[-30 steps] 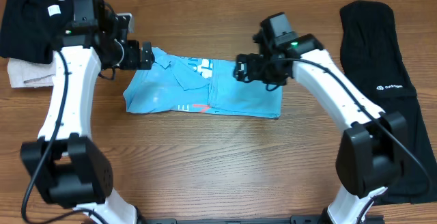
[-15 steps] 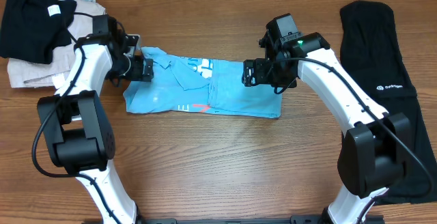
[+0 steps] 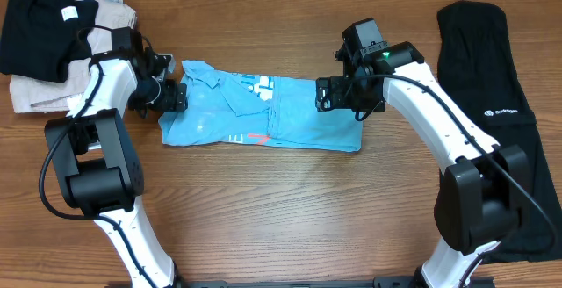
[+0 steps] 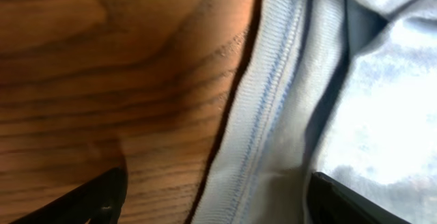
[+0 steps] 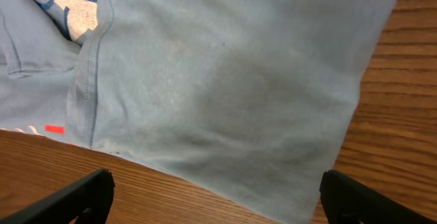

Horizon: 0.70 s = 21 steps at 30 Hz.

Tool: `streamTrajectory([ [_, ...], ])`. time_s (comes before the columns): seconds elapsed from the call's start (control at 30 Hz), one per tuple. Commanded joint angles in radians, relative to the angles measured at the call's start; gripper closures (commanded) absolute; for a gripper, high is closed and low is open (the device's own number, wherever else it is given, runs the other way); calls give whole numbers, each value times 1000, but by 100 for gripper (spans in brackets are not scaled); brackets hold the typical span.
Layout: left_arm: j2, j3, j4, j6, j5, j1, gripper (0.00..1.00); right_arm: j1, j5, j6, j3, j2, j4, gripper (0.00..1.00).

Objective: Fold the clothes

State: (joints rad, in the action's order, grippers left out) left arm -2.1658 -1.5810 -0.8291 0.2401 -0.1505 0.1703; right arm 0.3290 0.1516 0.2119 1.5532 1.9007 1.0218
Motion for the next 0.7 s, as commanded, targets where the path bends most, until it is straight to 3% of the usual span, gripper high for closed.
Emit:
streamTrajectory([
  [0.0, -35, 8, -41, 8, -111, -2, 14, 2, -21, -4, 19, -23, -2, 0],
  [0.17, -35, 8, -100, 33, -216, 0, 8, 2, -20, -3, 19, -23, -2, 0],
  [0.67, -39, 11, -85, 74, -378, -7, 23, 3, -20, -3, 19, -23, 17, 0],
])
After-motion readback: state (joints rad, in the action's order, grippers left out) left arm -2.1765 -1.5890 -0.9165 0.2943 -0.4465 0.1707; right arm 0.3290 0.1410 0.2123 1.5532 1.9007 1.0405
